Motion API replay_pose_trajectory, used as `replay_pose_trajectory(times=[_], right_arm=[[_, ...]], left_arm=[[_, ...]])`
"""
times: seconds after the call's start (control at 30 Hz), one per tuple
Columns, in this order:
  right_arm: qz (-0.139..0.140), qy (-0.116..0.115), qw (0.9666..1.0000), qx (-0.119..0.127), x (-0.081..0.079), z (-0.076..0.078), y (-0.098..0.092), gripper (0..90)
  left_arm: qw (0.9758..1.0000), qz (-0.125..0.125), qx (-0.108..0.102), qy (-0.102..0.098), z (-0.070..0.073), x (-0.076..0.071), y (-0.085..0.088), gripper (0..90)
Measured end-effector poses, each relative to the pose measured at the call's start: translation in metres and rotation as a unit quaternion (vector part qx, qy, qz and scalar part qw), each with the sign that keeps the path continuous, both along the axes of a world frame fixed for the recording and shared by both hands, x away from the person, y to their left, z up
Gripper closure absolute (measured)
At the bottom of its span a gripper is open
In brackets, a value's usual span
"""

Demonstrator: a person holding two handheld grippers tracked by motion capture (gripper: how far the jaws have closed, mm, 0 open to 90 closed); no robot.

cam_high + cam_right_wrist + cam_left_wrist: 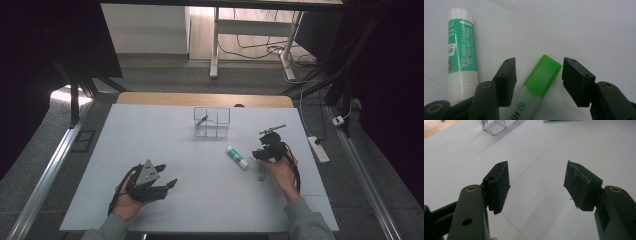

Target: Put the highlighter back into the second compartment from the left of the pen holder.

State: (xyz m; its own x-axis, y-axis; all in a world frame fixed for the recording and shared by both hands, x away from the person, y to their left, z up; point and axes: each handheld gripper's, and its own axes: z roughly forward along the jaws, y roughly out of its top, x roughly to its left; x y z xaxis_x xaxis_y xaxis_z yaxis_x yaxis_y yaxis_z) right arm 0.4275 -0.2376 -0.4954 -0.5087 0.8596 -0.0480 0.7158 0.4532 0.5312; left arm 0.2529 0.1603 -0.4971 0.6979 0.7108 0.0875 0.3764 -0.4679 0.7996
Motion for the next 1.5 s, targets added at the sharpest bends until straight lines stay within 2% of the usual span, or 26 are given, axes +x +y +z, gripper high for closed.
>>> replay_pose_trajectory(times=[0.17,0.33,0.5,0.6,0.77,0.9,1.2,1.4,1.5], right_arm=[[-0.009,0.011,0.9997,-0.020,0.002,-0.003,0.003,50.1],[-0.022,0.024,0.9989,-0.035,0.004,-0.005,0.005,51.3],[-0.019,0.037,0.9987,-0.031,0.004,-0.004,0.009,66.0],[-0.019,0.037,0.9985,-0.037,0.004,-0.004,0.011,66.3],[-0.015,0.037,0.9987,-0.032,0.005,-0.003,0.009,66.5],[-0.008,0.035,0.9992,-0.018,0.004,-0.002,0.007,66.5],[0.005,-0.005,0.9996,0.028,-0.002,0.015,0.000,66.5],[0.010,-0.036,0.9972,0.066,-0.007,0.028,-0.005,66.5],[0.017,-0.049,0.9940,0.096,-0.009,0.034,-0.008,66.5]], left_arm=[[1.0000,0.001,0.001,0.000,0.000,0.000,0.000,36.6],[1.0000,0.001,0.002,0.000,0.000,0.000,0.000,36.6],[1.0000,0.001,0.002,0.000,0.000,-0.001,0.001,36.6],[1.0000,0.001,0.002,0.000,-0.001,-0.001,0.001,36.6],[1.0000,0.001,0.004,0.000,-0.001,-0.001,0.000,36.7],[1.0000,0.001,0.003,0.000,-0.001,0.000,0.001,36.6],[1.0000,0.003,0.002,-0.001,-0.001,-0.001,0.002,36.6],[1.0000,0.003,0.003,-0.001,-0.001,-0.001,0.002,36.7],[1.0000,0.003,0.003,-0.001,-0.001,-0.001,0.002,36.6]])
